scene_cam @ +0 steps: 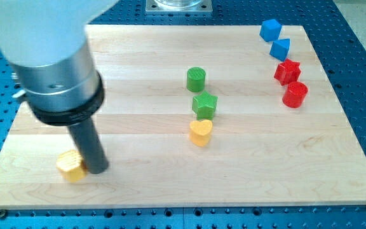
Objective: Move the heart towards the hexagon
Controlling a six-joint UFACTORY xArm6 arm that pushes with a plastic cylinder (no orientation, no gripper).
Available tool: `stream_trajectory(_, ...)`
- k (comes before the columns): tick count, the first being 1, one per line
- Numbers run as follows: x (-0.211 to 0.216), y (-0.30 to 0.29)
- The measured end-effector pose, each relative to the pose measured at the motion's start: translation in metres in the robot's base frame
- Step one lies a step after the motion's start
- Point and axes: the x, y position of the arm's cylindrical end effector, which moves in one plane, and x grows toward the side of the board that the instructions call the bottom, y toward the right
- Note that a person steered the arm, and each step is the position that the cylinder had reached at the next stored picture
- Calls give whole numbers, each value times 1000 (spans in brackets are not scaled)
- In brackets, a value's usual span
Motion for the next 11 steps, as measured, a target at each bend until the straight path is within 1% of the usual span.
stream_trajectory(1, 0, -36)
stream_trajectory(3, 1, 98)
stream_trajectory(4, 11, 154)
stream_trajectory(5, 12, 236)
stream_trajectory(6, -14, 266)
stream_trajectory(7, -52, 224)
stream_trajectory(8, -38, 126)
stream_trajectory(9, -18, 16)
stream_trajectory(10, -9, 98)
stream_trajectory(11, -41, 156)
